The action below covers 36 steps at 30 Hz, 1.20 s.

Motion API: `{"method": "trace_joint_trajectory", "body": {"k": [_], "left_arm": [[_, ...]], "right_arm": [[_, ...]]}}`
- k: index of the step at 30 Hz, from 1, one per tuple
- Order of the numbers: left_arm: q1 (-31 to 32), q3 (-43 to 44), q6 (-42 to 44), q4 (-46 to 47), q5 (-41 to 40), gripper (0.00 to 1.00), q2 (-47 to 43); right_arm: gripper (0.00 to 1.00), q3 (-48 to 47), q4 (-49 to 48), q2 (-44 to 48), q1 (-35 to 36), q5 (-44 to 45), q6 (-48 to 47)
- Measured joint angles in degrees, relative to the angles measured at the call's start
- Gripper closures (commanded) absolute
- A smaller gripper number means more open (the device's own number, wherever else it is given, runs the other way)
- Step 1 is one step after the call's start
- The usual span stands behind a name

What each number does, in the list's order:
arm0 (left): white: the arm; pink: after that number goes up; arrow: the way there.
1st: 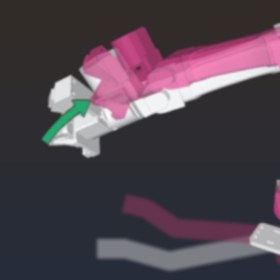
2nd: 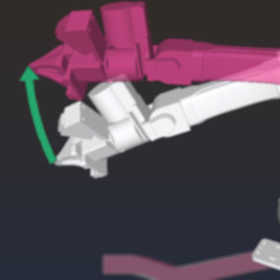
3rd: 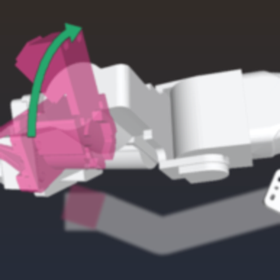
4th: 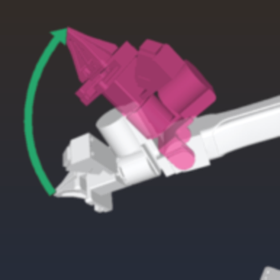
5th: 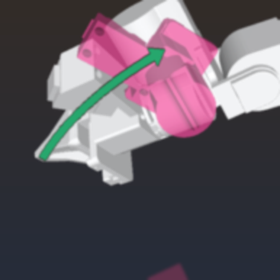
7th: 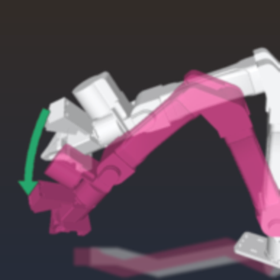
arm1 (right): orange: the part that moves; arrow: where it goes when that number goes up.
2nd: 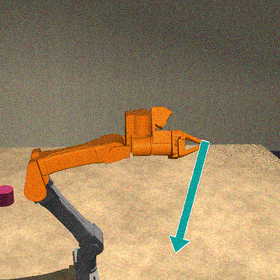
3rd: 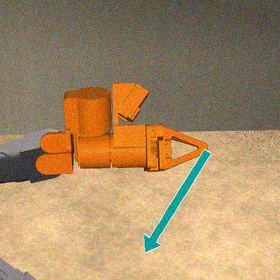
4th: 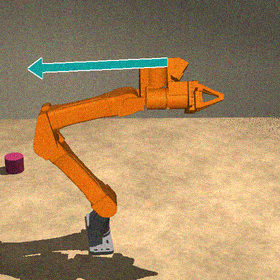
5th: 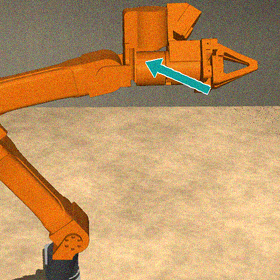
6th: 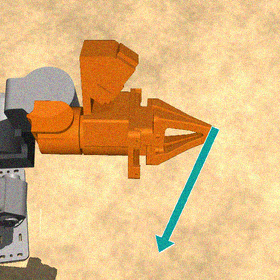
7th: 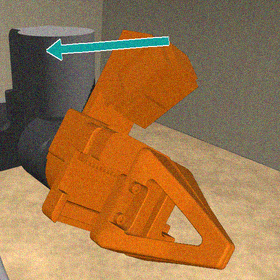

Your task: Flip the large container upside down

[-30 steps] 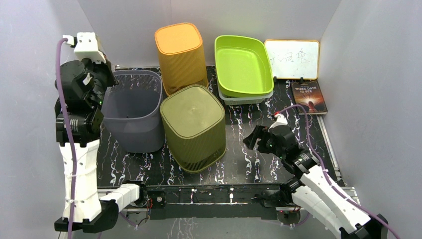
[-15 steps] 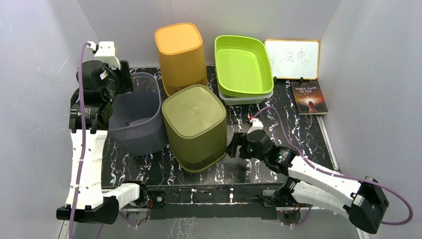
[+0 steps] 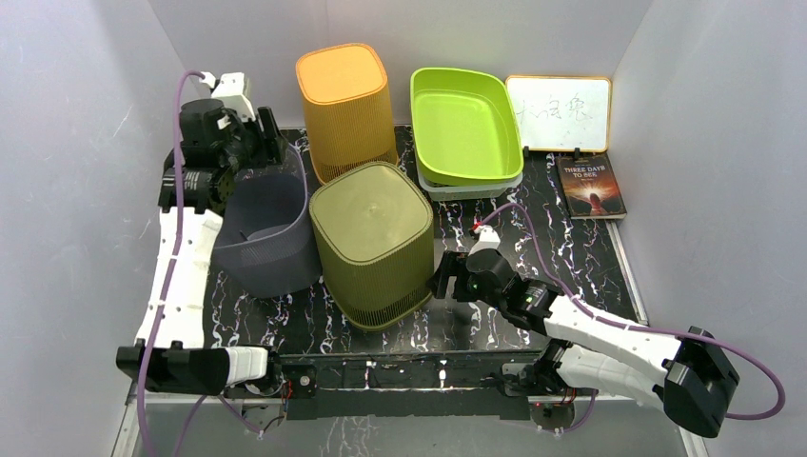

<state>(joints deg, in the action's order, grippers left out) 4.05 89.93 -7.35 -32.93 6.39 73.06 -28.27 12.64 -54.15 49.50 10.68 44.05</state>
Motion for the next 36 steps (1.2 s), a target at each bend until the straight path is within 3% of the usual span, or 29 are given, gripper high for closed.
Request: {"method": "trace_joint_trajectory", "body": {"k": [10, 27, 32, 36], "left_arm": [[12.37, -0.11, -3.17, -0.17, -8.55, 0.41, 4.63], [12.87, -4.15, -4.61, -0.76, -17.59, 0.41, 2.89], [12.94, -9.44, -4.85, -0.42, -18.69, 0.61, 2.89], [13.4, -10.1, -4.61, 1.46, -19.43, 1.0, 2.56]], "right_arm": [[0.24, 0.0, 0.11, -1.46, 0.0, 1.75, -0.15], [0.23, 0.0, -0.13, -2.58, 0.0, 2.21, -0.42], [0.23, 0.0, -0.17, -3.3, 0.0, 1.81, -0.46], [0.23, 0.0, -0.33, -3.28, 0.0, 1.81, -0.46]]}}
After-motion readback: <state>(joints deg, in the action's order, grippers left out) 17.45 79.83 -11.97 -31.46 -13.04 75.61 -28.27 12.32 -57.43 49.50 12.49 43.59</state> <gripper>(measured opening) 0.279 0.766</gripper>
